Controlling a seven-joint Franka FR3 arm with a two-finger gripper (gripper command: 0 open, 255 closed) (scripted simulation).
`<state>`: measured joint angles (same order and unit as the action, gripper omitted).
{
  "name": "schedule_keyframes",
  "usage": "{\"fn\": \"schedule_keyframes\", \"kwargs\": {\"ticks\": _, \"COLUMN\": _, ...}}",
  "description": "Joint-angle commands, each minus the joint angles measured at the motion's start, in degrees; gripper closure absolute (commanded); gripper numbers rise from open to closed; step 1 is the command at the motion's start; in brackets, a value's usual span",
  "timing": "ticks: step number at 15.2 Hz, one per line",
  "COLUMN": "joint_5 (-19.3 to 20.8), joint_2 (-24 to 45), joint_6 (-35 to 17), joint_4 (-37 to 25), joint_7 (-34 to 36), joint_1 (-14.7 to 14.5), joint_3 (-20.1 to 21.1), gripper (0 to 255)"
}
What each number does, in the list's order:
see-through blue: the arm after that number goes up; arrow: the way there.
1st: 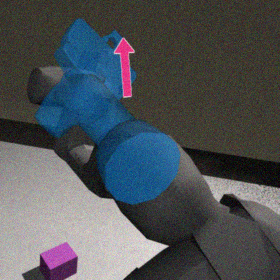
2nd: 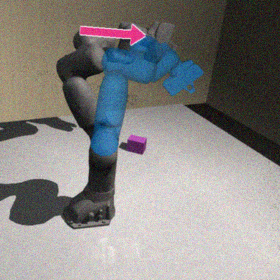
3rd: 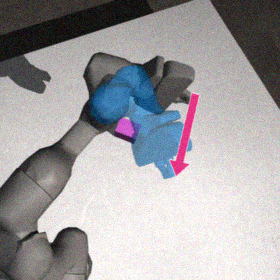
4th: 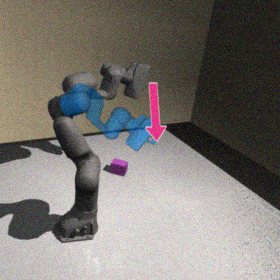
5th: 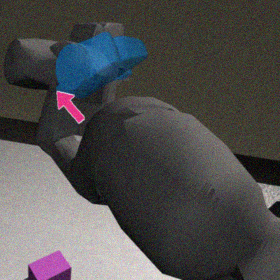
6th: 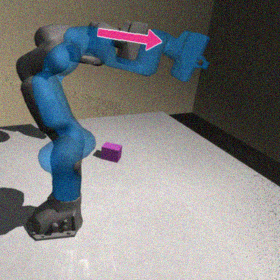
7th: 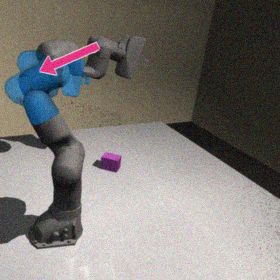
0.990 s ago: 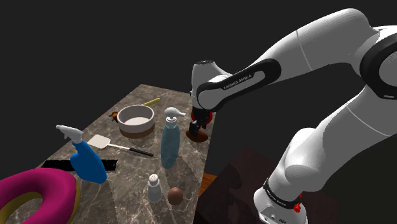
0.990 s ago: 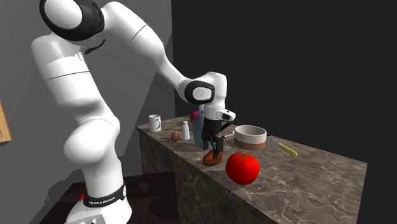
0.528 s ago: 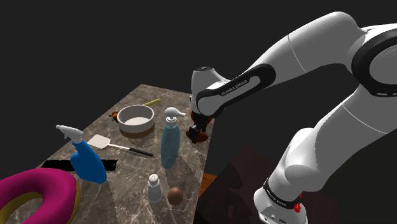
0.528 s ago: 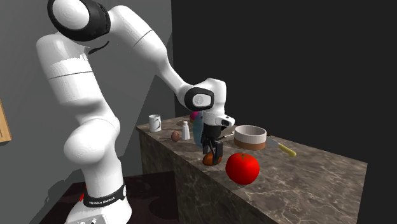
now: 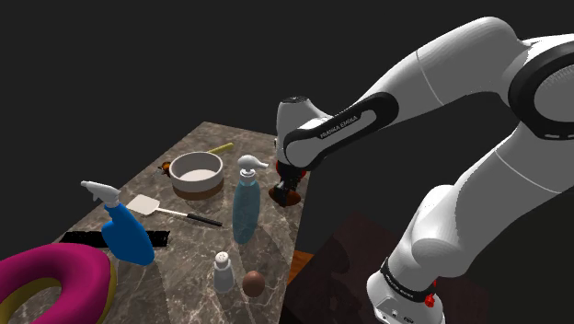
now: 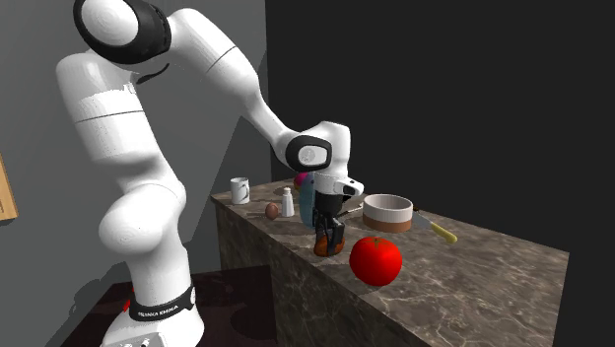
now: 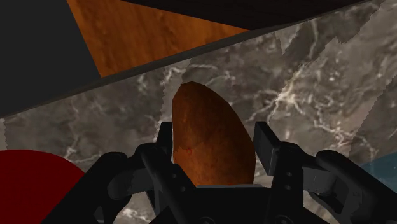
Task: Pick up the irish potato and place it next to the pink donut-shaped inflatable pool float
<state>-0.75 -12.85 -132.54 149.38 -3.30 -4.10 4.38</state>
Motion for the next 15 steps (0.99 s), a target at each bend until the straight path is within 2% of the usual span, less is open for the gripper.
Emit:
{"fn": "schedule_keyframes", "kwargs": {"ticks": 1, "joint_5": -0.01, "joint_2": 0.02, "joint_6": -0.01, "joint_4": 0.00, "joint_7": 0.00, "joint_1": -0.01, "joint_3": 0.01, "gripper": 255}}
{"fn": "schedule_keyframes", "kwargs": {"ticks": 6, "joint_5": -0.01, "joint_2": 0.01, "joint_6": -0.02, "joint_4": 0.02, "joint_7": 0.00, "joint_1": -0.01, "joint_3": 0.01, "gripper": 255}}
{"fn": "schedule_keyframes", "kwargs": {"ticks": 15, "joint_5": -0.28, "joint_2": -4.93, "joint_6": 8.09, "joint_4": -3.16, "joint_7": -0.29, "joint_1": -0.10, "joint_3": -0.19, "gripper": 255}}
